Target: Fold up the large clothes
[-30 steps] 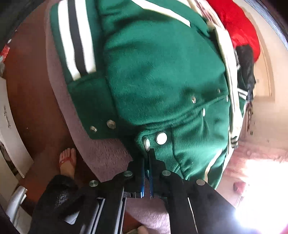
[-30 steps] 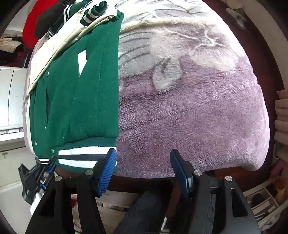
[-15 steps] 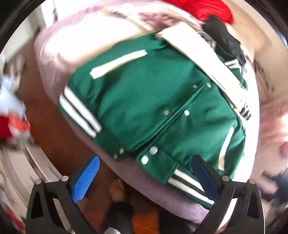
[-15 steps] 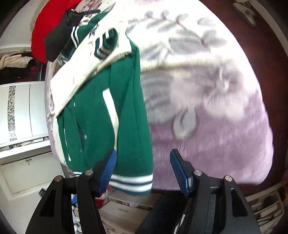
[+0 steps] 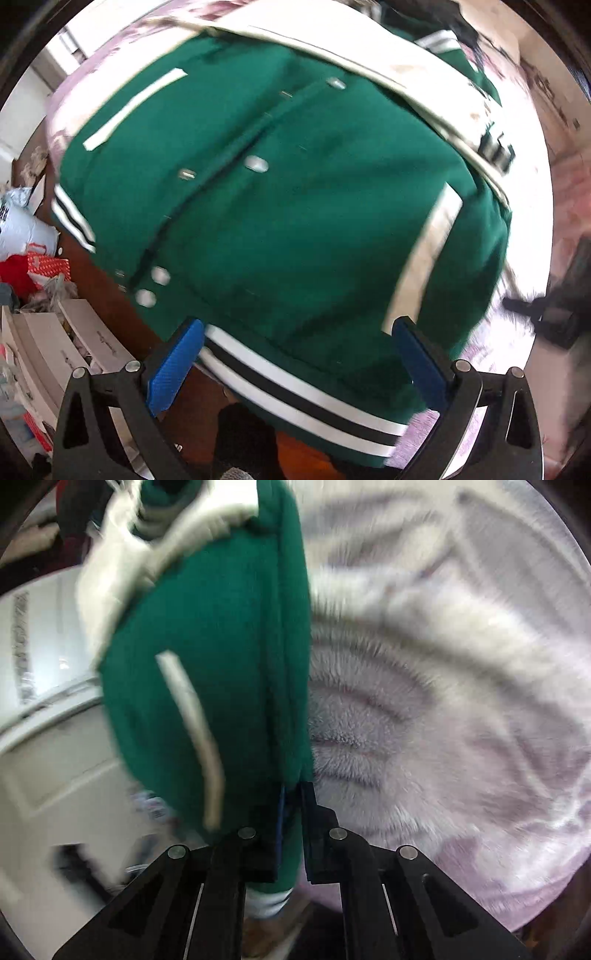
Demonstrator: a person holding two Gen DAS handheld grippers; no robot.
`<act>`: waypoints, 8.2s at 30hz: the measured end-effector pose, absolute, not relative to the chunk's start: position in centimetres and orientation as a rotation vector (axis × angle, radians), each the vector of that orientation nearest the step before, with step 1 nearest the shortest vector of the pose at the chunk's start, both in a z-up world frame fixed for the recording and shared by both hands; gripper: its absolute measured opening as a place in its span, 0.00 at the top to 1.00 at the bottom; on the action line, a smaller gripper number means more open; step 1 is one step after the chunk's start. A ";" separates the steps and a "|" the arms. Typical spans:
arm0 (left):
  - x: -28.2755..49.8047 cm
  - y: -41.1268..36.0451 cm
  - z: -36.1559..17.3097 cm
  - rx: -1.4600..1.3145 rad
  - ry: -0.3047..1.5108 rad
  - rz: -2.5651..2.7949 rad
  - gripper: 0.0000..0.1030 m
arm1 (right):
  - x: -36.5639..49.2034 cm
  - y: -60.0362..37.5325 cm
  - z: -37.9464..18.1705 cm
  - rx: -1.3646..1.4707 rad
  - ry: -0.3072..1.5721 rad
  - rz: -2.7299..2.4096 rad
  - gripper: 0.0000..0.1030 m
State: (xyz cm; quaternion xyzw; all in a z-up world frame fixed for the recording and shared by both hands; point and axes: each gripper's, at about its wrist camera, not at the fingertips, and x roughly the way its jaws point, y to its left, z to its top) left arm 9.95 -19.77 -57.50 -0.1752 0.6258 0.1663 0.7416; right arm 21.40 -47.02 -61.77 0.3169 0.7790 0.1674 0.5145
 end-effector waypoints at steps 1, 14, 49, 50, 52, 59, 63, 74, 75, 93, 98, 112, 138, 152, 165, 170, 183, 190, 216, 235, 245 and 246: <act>10.1 -20.3 -57.7 -0.380 1.377 0.363 0.00 | 22.9 -49.0 -60.7 0.798 1.827 0.395 0.84; 13.3 -25.9 -65.9 -0.191 1.429 0.359 0.00 | 48.7 -56.7 -65.7 1.031 1.522 0.413 0.36; 3.1 -3.8 -52.3 -0.775 1.182 0.559 0.00 | 34.5 -42.1 -51.3 0.485 1.707 0.486 0.36; 2.3 -1.1 -52.8 -0.791 1.174 0.592 0.00 | 33.8 -40.3 -51.4 0.506 1.717 0.486 0.36; 0.6 4.0 -54.1 -0.850 1.132 0.690 0.00 | 32.7 -37.1 -52.0 0.543 1.737 0.476 0.36; -2.2 18.7 -61.4 -1.029 1.068 0.738 0.01 | 30.6 -24.0 -54.8 0.627 1.733 0.396 0.36; -0.8 21.9 -64.6 -1.057 1.088 0.610 0.19 | 31.1 -17.2 -57.4 0.596 1.711 0.337 0.36; -1.2 24.3 -63.8 -0.904 1.198 0.535 0.98 | 31.2 -13.4 -60.9 0.503 1.778 0.067 0.95; -1.0 24.2 -62.4 -0.857 1.209 0.529 0.98 | 31.5 -12.9 -60.2 0.482 1.792 0.108 0.95; 17.5 18.3 -56.2 -0.420 1.177 0.106 0.03 | 47.0 -8.5 -48.2 0.410 1.592 0.286 0.43; 18.2 16.3 -58.0 -0.373 1.225 0.129 0.03 | 57.3 -6.9 -47.8 0.368 1.551 0.283 0.42; 15.2 15.0 -60.1 -0.495 1.269 0.276 0.03 | 66.7 8.7 -59.5 0.232 1.854 0.346 0.93; 21.2 19.7 -58.5 -0.462 1.271 0.346 0.02 | 65.2 4.3 -54.2 0.488 1.770 0.484 0.36; 28.9 18.7 -61.2 -0.276 1.295 0.288 0.01 | 56.7 -5.3 -53.1 0.420 1.641 0.445 0.36; 35.6 19.2 -62.4 -0.177 1.289 0.301 0.00 | 44.6 -13.8 -54.8 0.383 1.562 0.228 0.36; 35.9 18.6 -61.9 -0.111 1.310 0.283 0.00 | 43.3 -18.2 -58.3 0.635 1.592 0.149 0.36; 20.1 15.6 -58.0 -0.515 1.386 0.166 0.00 | 31.7 -25.6 -55.6 0.844 1.615 0.028 0.36; 10.3 15.6 -61.1 -0.643 1.479 0.318 0.03 | 21.2 -22.8 -59.0 0.991 1.822 0.062 0.36; 23.2 10.8 -65.1 -0.311 1.250 0.340 0.00 | 61.5 -19.5 -56.1 0.385 1.464 0.241 0.36; 22.2 8.7 -57.5 -0.174 1.214 0.438 0.00 | 67.5 -14.3 -55.1 0.049 1.340 0.145 0.98; 22.0 5.2 -56.2 -0.116 1.202 0.465 0.00 | 62.9 -20.0 -53.2 0.137 1.476 0.221 0.52; 22.2 4.7 -56.0 -0.120 1.199 0.464 0.00 | 62.0 -21.5 -52.1 0.150 1.461 0.214 0.52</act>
